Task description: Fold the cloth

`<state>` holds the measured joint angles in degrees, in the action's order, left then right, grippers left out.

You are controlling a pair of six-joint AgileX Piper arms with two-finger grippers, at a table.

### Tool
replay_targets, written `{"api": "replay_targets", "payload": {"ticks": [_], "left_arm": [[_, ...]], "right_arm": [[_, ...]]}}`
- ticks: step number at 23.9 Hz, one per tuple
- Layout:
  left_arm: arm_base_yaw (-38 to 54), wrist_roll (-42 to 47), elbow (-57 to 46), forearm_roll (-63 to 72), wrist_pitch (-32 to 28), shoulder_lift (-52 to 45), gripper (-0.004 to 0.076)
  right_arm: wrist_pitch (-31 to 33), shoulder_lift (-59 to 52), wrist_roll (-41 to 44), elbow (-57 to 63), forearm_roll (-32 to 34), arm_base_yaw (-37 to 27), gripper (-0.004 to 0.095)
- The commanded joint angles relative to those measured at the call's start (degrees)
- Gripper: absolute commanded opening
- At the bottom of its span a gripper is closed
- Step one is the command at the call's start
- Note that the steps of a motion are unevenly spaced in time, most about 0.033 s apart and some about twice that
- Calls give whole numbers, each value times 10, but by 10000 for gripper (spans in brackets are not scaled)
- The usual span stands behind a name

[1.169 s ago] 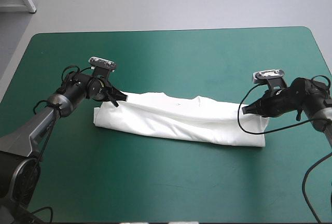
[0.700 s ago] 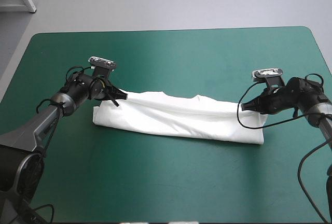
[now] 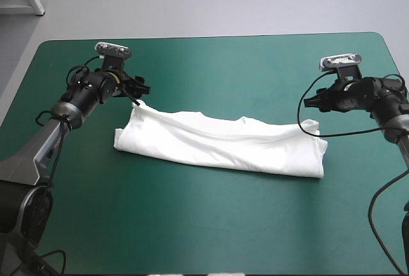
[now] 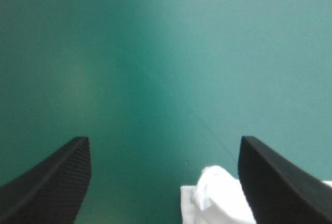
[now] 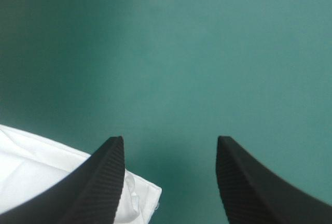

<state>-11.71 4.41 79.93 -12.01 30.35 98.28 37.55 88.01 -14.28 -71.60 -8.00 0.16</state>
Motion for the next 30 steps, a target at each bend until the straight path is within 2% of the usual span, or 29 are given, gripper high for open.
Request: {"api": "replay_targets", "payload": {"ticks": [1, 3, 5, 8, 10, 15, 20, 23, 28, 29, 30], "left_arm": [[-29, -66, 64, 54, 28, -47, 511], [-50, -115, 68, 101, 47, -54, 421], [-77, -163, 68, 148, 72, -57, 287], [-114, -200, 68, 198, 108, -57, 18], [-134, -205, 68, 224, 118, -54, 24], [-174, -243, 68, 316, 151, -37, 21], [-195, -262, 68, 352, 188, 16, 21], [-195, -262, 68, 356, 169, 66, 21], [-195, -287, 68, 382, 177, 127, 21], [-195, -287, 68, 382, 177, 131, 21], [-195, -287, 68, 380, 178, 139, 20]], "right_arm": [[11, -45, 16, -69, 5, -5, 502], [14, -68, 19, -77, 5, -5, 451], [17, -99, 20, -77, 5, -5, 356], [38, -145, 19, -77, 9, -5, 130], [52, -177, 19, -77, 15, -5, -16], [86, -234, 34, -72, 26, -5, -14], [140, -264, 58, -28, 47, -5, -14], [126, -274, 64, 34, 32, -5, -14], [100, -273, 71, 116, -18, -5, -8], [96, -271, 71, 125, -21, -5, 10], [93, -265, 75, 141, -18, -5, 79]]}}
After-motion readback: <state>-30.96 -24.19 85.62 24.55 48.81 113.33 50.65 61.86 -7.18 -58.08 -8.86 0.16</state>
